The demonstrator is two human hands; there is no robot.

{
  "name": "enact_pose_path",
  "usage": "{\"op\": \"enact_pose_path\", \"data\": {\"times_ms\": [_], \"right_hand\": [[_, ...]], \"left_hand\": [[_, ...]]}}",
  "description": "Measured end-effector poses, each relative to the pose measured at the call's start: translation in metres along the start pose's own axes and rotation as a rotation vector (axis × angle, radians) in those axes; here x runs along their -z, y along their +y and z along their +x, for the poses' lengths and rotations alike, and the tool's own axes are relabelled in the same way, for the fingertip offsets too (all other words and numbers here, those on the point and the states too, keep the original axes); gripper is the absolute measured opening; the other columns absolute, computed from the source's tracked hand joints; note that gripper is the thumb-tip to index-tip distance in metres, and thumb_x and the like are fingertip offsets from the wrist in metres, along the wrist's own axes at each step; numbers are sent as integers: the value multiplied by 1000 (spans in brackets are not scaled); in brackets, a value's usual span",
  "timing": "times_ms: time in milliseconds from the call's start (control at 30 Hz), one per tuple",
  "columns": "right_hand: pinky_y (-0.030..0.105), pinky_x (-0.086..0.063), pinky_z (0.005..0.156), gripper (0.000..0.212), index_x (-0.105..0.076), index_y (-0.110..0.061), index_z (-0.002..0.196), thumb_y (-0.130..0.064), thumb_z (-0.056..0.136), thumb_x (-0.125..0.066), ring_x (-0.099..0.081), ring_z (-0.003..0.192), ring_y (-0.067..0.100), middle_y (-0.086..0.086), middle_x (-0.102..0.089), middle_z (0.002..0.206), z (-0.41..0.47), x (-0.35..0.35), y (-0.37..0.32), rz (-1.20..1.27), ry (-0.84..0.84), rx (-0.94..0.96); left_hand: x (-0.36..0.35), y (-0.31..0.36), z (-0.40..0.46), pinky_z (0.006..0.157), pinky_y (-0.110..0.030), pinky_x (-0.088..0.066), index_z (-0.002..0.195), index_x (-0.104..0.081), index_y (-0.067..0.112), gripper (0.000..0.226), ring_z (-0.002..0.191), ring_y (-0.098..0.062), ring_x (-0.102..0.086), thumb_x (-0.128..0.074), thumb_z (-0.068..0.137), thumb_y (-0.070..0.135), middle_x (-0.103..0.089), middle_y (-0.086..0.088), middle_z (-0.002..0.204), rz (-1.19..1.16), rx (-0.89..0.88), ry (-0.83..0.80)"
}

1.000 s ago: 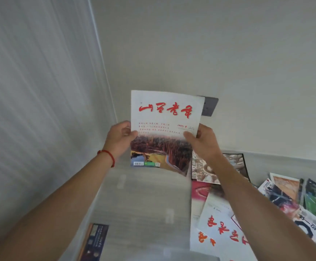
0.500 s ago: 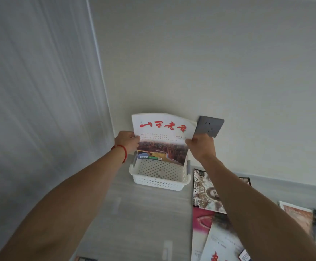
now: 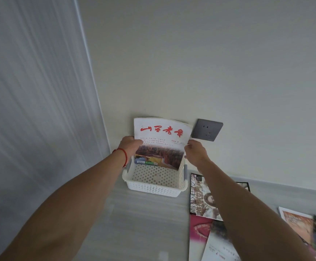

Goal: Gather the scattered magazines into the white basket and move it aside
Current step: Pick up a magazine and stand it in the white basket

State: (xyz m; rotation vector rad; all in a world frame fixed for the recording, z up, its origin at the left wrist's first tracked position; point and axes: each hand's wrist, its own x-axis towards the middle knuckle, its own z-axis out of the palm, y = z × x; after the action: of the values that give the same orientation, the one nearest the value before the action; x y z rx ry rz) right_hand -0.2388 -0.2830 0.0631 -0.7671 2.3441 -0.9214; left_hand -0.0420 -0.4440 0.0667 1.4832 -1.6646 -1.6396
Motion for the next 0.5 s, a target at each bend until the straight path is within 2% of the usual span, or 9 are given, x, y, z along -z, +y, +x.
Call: {"op": "enact_pose_path", "data": {"times_ms": [67,100,167,233,267,333,367,433,500], "right_hand": [[52,-58,91,37,-70,-15,107,-11,78,-48,-69,101,38,11,-74,109,8,0,3,53,-19,9],[52,-57,92,38,-70,-15,110,-9,78,-50,-68,103,38,11,-74,110,4,1,0,91,-27,13],[53,-54,99,39,-63,-9,125,-5,88,-53,-65,106,33,11,-68,115,-5,2,-5,165,-58,6],[52,-50,105,47,-51,-8,138,-6,92,-52,-57,107,26,8,-58,121,-12,2,-4,167,-79,-7],[52,-49,106,51,-47,-11,141,-8,90,-51,-56,111,25,7,-56,128,-17,3,-2,149,-89,-9],[49,-47,107,56,-42,-15,146,-9,91,-50,-54,126,28,9,-51,146,-31,5,3,94,-102,-16],[46,-47,106,57,-39,-16,149,-8,93,-49,-53,130,29,8,-48,149,-42,7,8,52,-99,-22],[41,-48,103,55,-41,-17,150,-6,97,-47,-55,128,28,8,-49,151,-71,12,21,-14,-78,-28],[35,-48,99,48,-53,-18,142,-4,97,-46,-60,122,25,7,-56,145,-103,16,42,-90,-60,19]], "left_hand": [[1,1,-2,87,-36,-53,86,-65,7,6,91,-29,-67,-66,90,11,-72,-19,102,-35,12,-3],[1,1,-4,88,-35,-53,90,-66,6,3,93,-27,-67,-66,89,10,-73,-18,105,-46,12,-10],[3,0,-4,96,-37,-55,106,-66,5,18,105,-26,-67,-66,88,6,-72,-12,113,-71,10,-61],[5,-3,-4,102,-37,-51,123,-58,5,38,115,-26,-62,-65,86,3,-68,-9,126,-93,11,-127],[6,-3,-8,102,-37,-51,124,-52,4,42,116,-25,-60,-64,84,1,-66,-10,130,-112,16,-146],[6,-1,-23,87,-32,-53,114,-44,1,30,104,-20,-60,-57,87,-5,-62,-10,124,-119,2,-150],[6,1,-34,78,-29,-51,111,-42,6,28,96,-18,-57,-53,90,-7,-59,-8,118,-88,-17,-121],[1,0,-56,75,-27,-46,128,-46,14,42,98,-19,-54,-49,92,-7,-56,-5,119,-15,-70,-69],[-5,-12,-77,70,-22,-43,138,-48,17,50,99,-14,-54,-51,93,-4,-54,0,125,58,-147,-83]]}}
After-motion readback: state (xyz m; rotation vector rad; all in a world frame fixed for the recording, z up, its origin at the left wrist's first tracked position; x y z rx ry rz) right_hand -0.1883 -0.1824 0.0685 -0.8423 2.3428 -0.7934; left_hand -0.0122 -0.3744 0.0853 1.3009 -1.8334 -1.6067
